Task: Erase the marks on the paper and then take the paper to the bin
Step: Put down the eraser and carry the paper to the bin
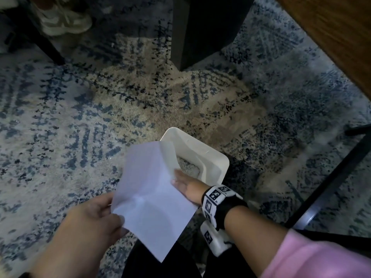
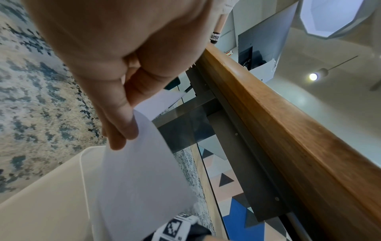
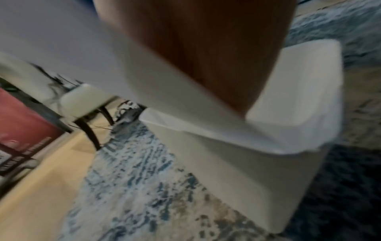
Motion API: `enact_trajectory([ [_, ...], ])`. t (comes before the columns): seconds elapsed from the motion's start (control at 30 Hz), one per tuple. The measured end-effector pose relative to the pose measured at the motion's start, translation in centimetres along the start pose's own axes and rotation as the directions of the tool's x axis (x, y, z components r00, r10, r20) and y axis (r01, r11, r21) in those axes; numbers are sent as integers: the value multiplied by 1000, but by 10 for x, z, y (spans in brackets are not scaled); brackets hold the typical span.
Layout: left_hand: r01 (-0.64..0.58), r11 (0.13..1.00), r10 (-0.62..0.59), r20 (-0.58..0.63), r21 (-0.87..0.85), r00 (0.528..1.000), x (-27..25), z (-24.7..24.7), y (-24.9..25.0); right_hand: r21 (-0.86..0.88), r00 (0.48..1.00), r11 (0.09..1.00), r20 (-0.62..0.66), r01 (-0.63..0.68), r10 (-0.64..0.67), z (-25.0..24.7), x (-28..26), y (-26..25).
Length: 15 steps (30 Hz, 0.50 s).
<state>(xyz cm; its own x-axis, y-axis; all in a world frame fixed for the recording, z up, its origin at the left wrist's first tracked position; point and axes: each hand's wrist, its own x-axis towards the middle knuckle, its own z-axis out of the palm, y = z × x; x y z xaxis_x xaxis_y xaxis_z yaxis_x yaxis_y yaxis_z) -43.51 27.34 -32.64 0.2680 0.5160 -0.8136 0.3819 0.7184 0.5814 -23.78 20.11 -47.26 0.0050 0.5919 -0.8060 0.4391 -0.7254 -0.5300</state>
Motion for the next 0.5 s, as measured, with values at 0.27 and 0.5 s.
enact_trajectory([
  [0.27, 69, 998, -69, 72, 8, 995, -11, -13, -4, -108, 961, 968, -132, 228, -241, 1, 8, -36],
  [0.5, 45, 999, -44, 69, -4, 997, -4, -23, -12, -169, 978, 972, -161, -163, 136, -16, 14, 6],
])
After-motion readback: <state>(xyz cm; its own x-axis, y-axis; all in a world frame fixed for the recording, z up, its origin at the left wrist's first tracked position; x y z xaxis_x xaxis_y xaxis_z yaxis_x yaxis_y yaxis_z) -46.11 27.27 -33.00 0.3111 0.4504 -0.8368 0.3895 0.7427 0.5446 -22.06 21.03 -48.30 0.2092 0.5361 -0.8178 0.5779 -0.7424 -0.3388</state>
